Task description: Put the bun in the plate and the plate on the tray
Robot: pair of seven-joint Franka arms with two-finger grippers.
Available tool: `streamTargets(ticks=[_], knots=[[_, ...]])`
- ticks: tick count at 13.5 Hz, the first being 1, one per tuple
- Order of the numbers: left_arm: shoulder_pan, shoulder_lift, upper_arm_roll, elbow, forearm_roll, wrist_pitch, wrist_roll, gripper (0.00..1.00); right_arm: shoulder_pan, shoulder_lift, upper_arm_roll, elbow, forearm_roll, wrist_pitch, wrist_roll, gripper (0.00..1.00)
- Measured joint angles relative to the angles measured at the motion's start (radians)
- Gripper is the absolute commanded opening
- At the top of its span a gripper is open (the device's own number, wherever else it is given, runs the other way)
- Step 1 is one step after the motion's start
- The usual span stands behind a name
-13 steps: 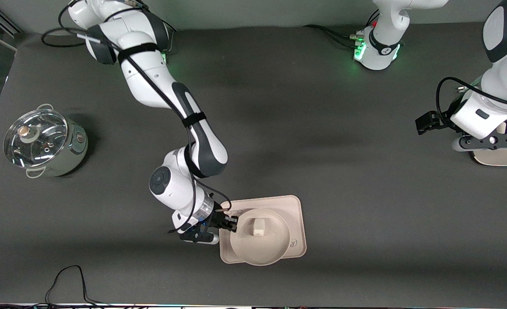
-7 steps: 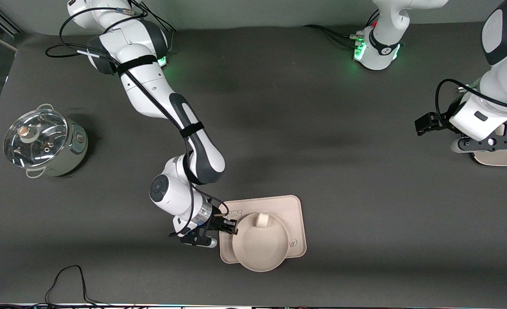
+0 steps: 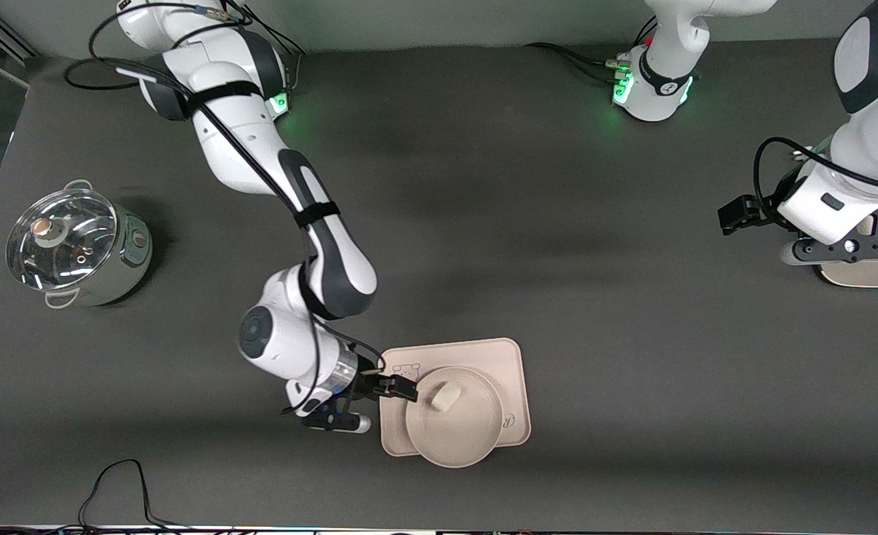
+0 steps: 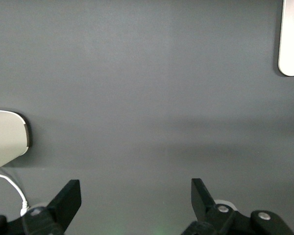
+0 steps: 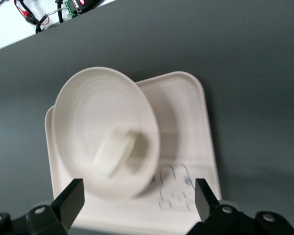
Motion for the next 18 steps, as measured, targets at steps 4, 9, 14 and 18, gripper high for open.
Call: streamTargets(ticks=[4, 9, 14, 18], knots=[[0.0, 0.001, 0.0, 0.001, 0.0, -0.037, 0.0, 1.0, -0.016, -0.241, -0.131, -0.119, -0.14, -0.328, 0.009, 1.0], [0.0, 0.001, 0.0, 0.002, 0.0, -0.061, 0.0, 1.0, -0.021, -0.677, -0.198, -0.516, -0.521, -0.399, 0.007, 1.0], [0.001, -0.02, 0.001, -0.002, 0.0, -0.083, 0.0, 1.0, -0.013, -1.046, -0.199, -0.836, -0.703, -0.402, 0.007, 1.0], [0.019, -0.067, 0.001, -0.003, 0.0, -0.089, 0.0, 1.0, -0.002, -1.131, -0.192, -0.904, -0.715, -0.413, 0.007, 1.0]])
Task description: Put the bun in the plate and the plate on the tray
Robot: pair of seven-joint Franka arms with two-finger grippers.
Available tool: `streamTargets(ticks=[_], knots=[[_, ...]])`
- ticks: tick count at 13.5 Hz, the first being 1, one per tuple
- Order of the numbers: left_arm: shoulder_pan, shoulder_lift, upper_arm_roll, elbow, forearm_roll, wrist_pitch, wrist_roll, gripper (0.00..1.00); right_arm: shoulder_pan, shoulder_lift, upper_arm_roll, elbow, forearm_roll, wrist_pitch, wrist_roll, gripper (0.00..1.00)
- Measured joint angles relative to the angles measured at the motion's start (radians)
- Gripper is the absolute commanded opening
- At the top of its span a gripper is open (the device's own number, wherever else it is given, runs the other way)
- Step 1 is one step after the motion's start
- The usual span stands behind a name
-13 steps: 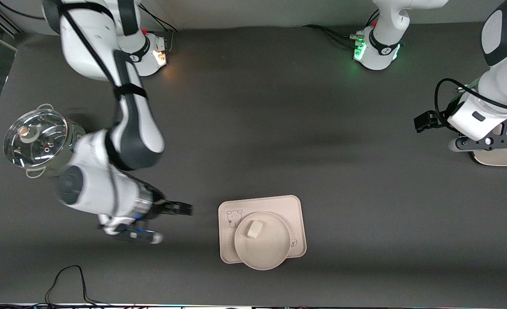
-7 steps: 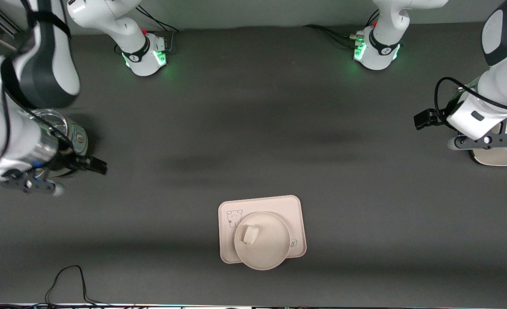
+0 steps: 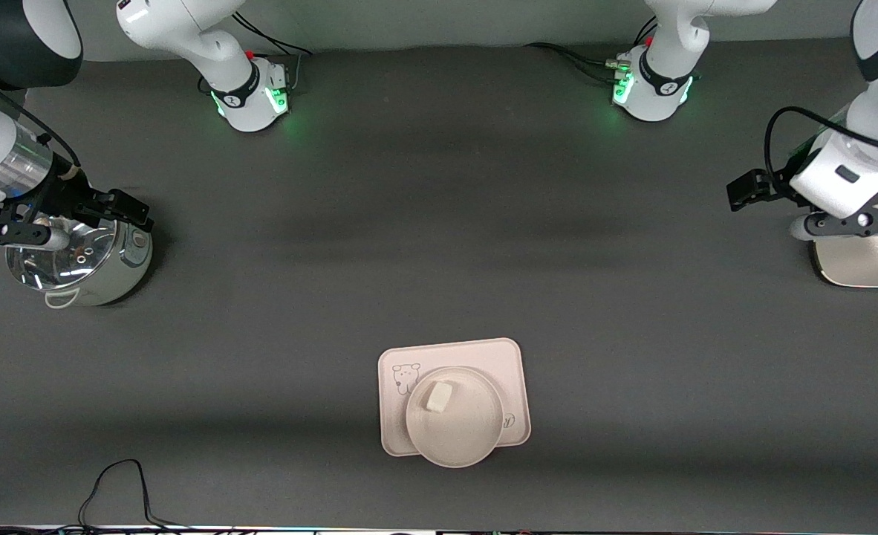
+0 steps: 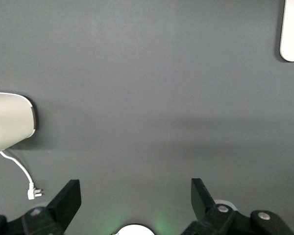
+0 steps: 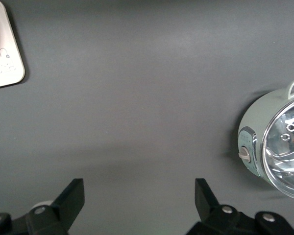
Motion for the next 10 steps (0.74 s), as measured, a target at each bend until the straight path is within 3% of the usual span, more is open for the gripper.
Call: streamTargets(ticks=[4, 10], knots=[[0.061, -0.004, -0.023, -0.002, -0.003, -0.003, 0.003, 1.0, 0.006, -0.001, 0.007, -0.003, 0.0, 0.0, 0.0, 1.0], [0.064, -0.004, -0.035, -0.003, -0.003, -0.004, 0.003, 1.0, 0.027, -0.007, 0.008, -0.003, 0.0, 0.003, 0.0, 1.0]])
